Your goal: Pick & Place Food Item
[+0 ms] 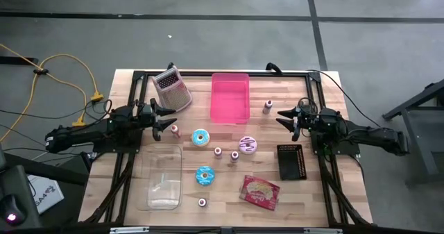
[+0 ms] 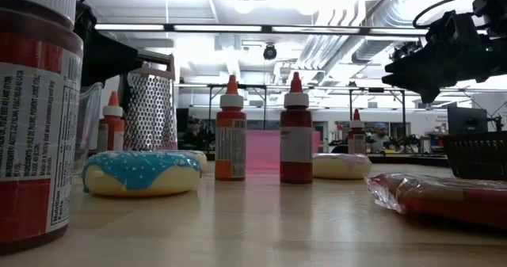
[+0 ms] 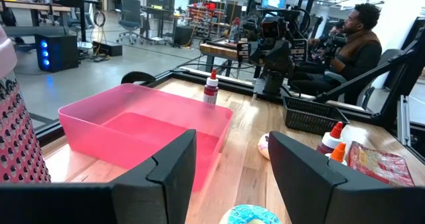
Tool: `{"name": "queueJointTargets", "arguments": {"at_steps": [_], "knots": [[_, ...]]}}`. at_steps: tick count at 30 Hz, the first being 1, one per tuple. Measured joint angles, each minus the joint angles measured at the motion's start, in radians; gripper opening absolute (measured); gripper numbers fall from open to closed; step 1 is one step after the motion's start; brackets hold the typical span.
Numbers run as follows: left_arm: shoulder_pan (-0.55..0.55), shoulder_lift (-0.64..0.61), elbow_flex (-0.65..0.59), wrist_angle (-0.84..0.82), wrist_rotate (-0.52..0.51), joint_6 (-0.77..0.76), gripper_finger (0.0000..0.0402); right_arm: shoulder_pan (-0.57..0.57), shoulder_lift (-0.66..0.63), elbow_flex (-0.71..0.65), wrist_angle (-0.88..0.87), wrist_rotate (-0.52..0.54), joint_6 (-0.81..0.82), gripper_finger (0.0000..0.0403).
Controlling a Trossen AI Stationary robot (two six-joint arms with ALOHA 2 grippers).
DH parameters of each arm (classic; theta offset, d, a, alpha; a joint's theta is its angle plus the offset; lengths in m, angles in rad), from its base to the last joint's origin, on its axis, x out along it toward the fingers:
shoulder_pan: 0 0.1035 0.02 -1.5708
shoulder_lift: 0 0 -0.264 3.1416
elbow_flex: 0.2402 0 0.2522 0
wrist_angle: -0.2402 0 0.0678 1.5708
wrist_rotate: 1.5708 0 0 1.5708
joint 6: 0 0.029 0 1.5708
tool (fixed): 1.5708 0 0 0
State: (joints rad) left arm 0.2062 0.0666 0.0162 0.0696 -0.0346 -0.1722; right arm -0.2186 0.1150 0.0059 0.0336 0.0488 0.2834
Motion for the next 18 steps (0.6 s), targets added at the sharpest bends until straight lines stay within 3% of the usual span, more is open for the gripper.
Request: {"name": "queueJointTargets", "arguments": {"at_steps": [18], "knots": [[0.0, 0.0, 0.0, 0.0, 0.0, -0.014, 0.0184, 0.0, 0.0, 0.0, 0.0, 0.0, 0.0, 0.016]]}}
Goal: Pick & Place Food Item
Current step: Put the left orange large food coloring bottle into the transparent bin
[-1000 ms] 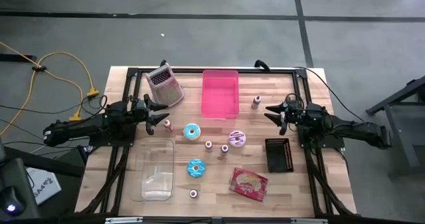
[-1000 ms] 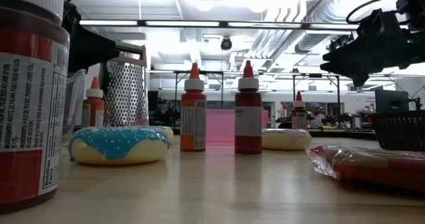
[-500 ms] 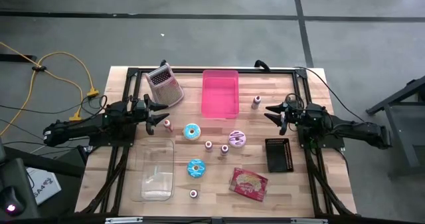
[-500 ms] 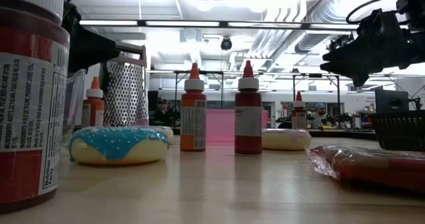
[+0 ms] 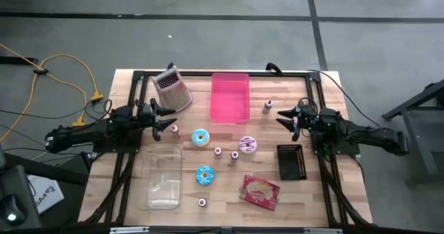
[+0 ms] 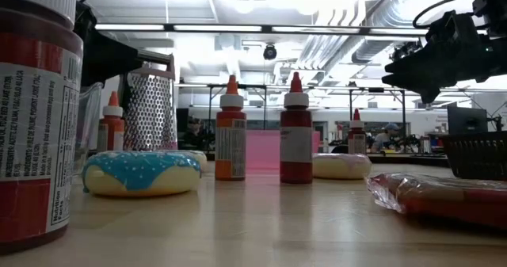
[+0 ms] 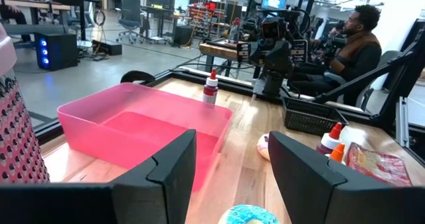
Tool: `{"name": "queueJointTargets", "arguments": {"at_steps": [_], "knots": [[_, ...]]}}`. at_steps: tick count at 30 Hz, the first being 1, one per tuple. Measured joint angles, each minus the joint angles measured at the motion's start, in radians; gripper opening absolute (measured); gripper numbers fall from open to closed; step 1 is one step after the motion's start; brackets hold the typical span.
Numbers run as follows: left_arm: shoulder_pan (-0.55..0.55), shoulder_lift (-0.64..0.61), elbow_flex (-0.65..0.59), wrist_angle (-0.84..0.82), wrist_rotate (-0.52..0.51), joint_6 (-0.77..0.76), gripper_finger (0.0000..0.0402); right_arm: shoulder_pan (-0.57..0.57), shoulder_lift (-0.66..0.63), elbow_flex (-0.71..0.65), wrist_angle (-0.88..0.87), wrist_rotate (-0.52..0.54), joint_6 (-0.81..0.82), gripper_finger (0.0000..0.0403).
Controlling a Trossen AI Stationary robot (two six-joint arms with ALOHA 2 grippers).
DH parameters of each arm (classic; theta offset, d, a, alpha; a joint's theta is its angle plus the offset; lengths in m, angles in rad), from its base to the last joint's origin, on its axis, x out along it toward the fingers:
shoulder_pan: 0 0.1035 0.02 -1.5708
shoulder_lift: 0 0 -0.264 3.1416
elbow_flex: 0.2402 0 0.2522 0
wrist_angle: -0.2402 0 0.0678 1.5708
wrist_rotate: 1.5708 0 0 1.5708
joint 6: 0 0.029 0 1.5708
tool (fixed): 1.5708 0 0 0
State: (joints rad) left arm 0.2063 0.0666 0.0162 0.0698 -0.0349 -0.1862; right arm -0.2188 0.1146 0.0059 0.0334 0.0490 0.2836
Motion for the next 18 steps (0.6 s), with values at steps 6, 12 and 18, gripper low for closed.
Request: {"name": "queueJointTargets", "arguments": {"at_steps": [6, 12, 18], "knots": [[0.0, 0.0, 0.013, 0.005, 0.0, -0.029, 0.0184, 0.0, 0.0, 0.0, 0.0, 0.0, 0.0, 0.016], [0.0, 0.01, 0.049, 0.005, 0.022, -0.016, 0.0184, 0.0, 0.0, 0.0, 0.0, 0.0, 0.0, 0.016], [0.0, 0.085, 0.137, -0.091, 0.021, -0.007, 0.0184, 0.0, 0.0, 0.0, 0.0, 0.0, 0.0, 0.016]]}}
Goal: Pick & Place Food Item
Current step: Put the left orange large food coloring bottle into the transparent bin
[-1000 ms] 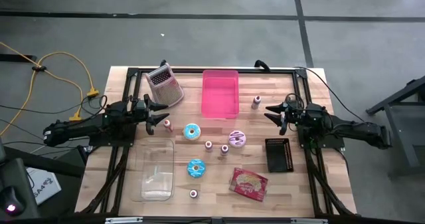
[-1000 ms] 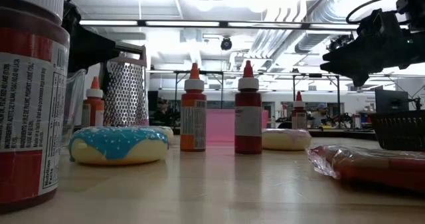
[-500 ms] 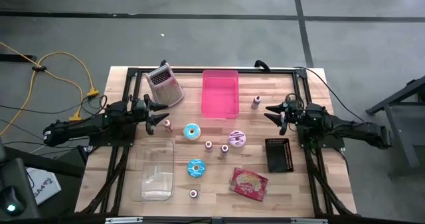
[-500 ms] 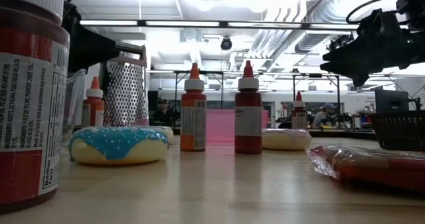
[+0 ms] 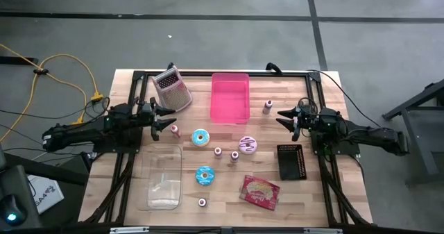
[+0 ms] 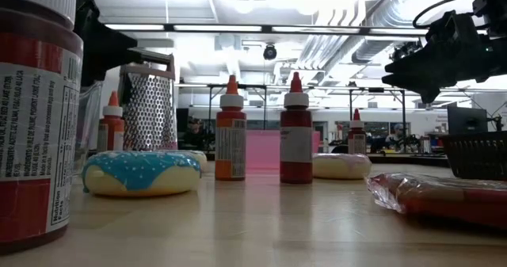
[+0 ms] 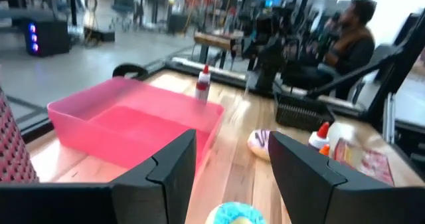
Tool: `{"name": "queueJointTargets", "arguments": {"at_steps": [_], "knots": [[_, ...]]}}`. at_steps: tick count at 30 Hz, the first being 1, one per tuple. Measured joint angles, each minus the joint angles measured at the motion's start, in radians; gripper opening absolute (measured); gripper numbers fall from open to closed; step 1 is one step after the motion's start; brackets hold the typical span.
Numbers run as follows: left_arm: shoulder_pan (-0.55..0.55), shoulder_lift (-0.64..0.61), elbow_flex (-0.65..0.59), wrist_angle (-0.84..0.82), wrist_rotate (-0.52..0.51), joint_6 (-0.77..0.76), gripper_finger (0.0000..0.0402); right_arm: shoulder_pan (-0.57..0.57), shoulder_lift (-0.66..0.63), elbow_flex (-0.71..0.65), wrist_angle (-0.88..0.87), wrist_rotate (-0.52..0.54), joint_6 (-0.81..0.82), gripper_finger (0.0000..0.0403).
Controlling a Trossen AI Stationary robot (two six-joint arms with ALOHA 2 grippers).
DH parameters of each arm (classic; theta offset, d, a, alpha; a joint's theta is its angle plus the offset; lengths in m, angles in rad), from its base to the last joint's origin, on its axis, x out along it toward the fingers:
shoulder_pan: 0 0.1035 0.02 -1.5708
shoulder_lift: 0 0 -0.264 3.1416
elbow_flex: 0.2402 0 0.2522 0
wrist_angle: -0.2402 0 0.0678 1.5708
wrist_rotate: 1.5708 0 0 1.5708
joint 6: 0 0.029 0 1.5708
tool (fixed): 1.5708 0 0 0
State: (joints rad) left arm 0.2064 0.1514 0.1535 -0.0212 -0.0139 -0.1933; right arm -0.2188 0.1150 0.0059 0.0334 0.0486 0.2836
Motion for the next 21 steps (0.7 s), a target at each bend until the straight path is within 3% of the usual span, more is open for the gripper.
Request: {"name": "queueJointTargets", "arguments": {"at_steps": [21], "knots": [[-0.029, 0.549, 0.516, -0.515, -0.014, 0.072, 0.0184, 0.0, 0.0, 0.0, 0.0, 0.0, 0.0, 0.016]]}}
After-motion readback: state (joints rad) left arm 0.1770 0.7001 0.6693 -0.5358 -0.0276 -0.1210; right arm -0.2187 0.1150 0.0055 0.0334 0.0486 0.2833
